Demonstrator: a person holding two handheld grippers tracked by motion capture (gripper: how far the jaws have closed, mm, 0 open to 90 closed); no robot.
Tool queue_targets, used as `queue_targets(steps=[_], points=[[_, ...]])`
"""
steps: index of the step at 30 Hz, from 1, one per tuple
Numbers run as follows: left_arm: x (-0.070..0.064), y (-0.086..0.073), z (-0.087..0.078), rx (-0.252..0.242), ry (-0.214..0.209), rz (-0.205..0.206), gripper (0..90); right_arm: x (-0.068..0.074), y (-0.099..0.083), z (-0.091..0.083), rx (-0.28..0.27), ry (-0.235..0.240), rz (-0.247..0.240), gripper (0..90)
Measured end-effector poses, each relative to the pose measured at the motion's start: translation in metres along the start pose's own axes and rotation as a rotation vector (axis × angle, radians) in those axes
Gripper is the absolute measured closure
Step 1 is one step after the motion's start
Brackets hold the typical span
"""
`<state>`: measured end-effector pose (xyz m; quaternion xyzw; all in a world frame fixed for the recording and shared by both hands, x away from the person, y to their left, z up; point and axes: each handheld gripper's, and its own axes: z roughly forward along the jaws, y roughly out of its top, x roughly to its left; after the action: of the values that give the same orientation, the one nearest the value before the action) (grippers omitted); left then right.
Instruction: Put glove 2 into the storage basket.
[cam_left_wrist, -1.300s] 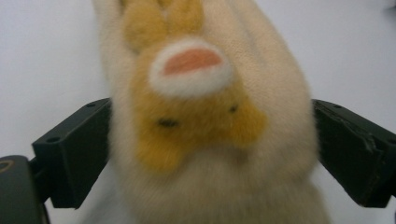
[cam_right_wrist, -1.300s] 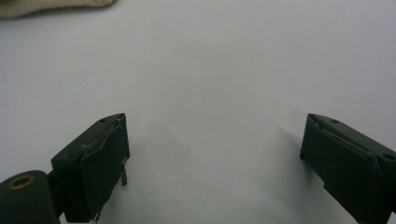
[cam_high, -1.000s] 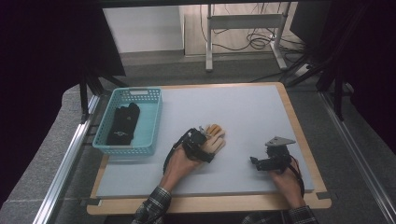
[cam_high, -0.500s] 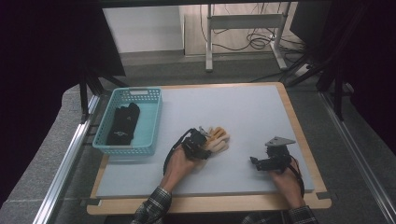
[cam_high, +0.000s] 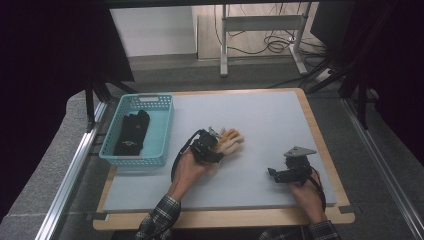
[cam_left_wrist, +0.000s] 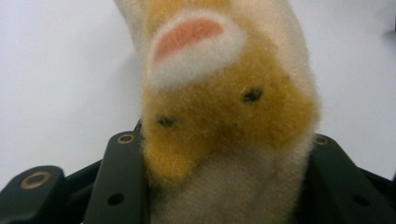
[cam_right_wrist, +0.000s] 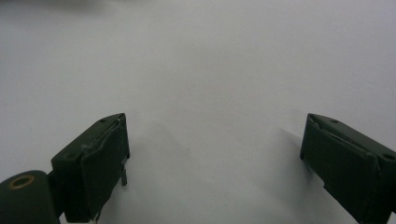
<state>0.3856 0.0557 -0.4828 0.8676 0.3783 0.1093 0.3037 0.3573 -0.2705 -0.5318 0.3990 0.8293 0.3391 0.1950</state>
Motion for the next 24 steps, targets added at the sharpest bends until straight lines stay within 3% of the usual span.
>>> queue_targets(steps=[5,10,14,24], points=[[0.010,0.005,-0.016,-0.015,0.016,-0.018,53.4,0.000,0.000,0.000,0.002,0.000,0.002,7.8],[0.032,0.010,-0.043,-0.032,0.059,-0.051,53.3,0.000,0.000,0.000,0.001,0.000,0.000,7.7],[0.043,0.012,-0.055,-0.032,0.088,-0.069,53.2,0.000,0.000,0.000,0.001,0.000,0.000,7.7],[0.080,0.005,-0.084,-0.035,0.150,-0.143,53.1,0.000,0.000,0.000,0.000,0.000,0.000,7.7]])
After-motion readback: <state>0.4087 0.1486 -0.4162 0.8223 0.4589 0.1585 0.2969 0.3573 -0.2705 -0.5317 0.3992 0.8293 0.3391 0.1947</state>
